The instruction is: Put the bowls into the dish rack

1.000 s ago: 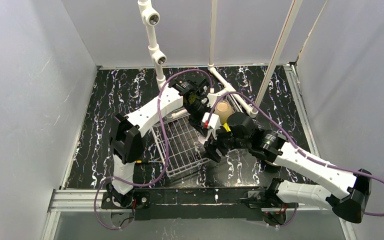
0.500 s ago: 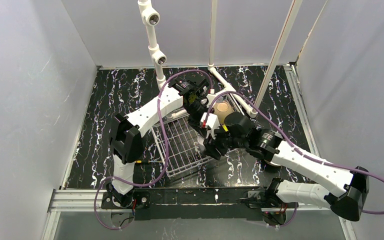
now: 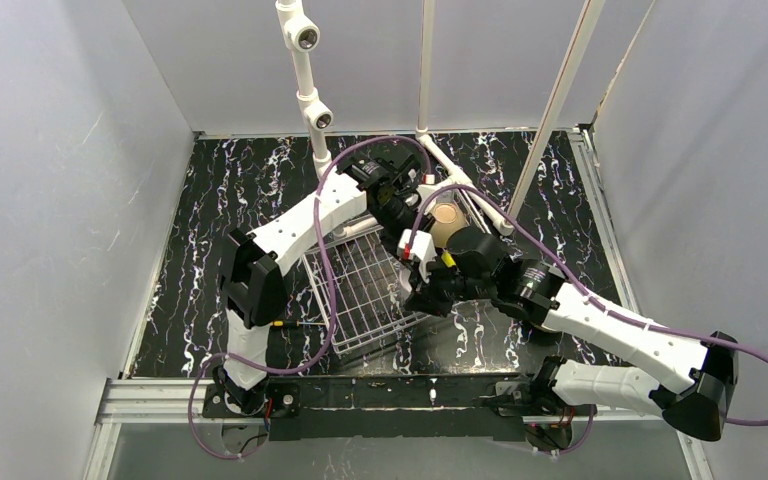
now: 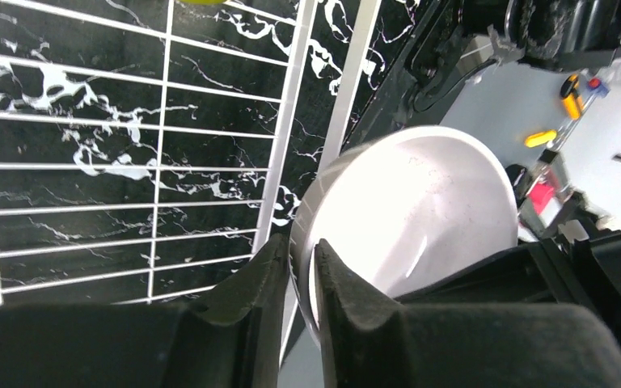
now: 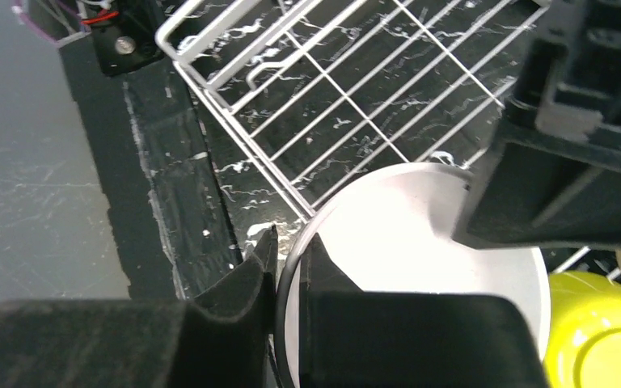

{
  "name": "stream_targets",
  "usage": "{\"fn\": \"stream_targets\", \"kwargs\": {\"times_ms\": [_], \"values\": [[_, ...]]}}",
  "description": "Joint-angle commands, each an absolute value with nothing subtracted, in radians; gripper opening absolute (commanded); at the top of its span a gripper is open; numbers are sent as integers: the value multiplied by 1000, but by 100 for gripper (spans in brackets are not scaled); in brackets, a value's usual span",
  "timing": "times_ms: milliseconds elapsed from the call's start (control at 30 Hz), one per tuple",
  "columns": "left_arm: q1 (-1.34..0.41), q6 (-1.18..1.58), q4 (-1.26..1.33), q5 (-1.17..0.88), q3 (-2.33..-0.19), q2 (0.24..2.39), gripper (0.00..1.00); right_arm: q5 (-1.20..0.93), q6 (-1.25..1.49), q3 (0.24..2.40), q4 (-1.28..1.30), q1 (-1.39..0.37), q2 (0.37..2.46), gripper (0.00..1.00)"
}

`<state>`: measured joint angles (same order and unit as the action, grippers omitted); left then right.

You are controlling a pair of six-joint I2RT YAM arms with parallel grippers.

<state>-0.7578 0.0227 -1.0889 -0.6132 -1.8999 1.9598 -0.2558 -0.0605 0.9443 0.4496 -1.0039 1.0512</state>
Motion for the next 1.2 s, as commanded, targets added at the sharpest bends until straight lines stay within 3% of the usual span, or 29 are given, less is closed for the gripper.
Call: {"fn": "stream_targets", "kwargs": {"times_ms": [0,133,400,633,933,1167], "values": [[-739,61,-1143,-619,-1933,1946,25,-175,-21,976,411,-994,1017,1],[-739,108,-1116,-578,-1933,1930,42,-176,-17,949,403,-994,978,1],[-741,192,-1049,-464,-1954,1857,57,-156,-33,918,461,-992,935,1],[-741,193,-1024,-359,-1955,1756,76,-126,-34,897,462,-991,901,1],[-746,124,-1023,-473,-1935,1637,74,-136,27,875,428,-992,812,1],[-752,43,-975,-546,-1827,1457,68,40,101,857,389,-990,751,1]]}}
